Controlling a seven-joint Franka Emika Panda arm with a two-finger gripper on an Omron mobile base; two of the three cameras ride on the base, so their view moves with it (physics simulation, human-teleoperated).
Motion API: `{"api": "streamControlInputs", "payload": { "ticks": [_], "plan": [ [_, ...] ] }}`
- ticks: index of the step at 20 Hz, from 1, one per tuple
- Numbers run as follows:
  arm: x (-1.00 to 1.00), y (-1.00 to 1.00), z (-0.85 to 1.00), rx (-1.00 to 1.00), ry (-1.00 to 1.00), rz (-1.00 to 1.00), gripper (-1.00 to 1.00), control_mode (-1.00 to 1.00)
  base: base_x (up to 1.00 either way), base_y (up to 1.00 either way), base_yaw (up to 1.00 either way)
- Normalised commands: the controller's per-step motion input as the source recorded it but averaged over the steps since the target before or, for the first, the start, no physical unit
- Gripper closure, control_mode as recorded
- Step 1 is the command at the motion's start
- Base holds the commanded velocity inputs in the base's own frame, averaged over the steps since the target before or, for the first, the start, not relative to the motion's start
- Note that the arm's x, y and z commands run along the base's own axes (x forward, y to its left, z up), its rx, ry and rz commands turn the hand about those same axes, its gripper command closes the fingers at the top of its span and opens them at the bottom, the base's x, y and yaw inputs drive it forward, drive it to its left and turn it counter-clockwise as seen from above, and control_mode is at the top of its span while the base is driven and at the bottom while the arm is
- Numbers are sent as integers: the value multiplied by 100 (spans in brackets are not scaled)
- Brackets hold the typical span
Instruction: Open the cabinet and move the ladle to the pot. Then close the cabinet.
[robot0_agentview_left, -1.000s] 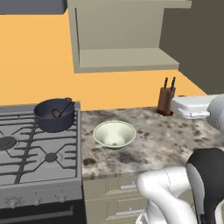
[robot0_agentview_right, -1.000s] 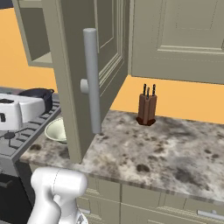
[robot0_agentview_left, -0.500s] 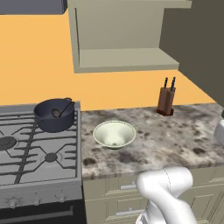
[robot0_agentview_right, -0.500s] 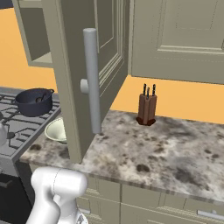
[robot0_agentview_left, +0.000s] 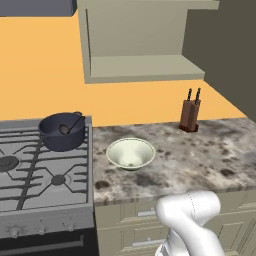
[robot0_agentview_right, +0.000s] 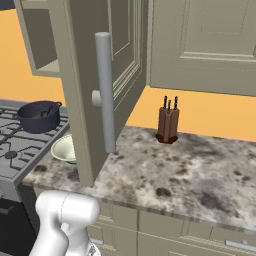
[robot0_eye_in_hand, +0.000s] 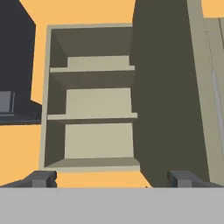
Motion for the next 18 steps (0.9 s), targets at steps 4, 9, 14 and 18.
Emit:
{"api": "streamControlInputs", "payload": {
  "ticks": [4,9,14,18],
  "plan": [
    [-1,-30,-54,0,-25,0,-100,-100,0,0,0],
    [11,-43,-53,0,-22,0,-100,-100,0,0,0],
    [48,-51,-42,3,-18,0,-100,-100,0,0,0],
    [71,-45,-38,7,-14,3,-100,-100,0,0,0]
  ]
}}
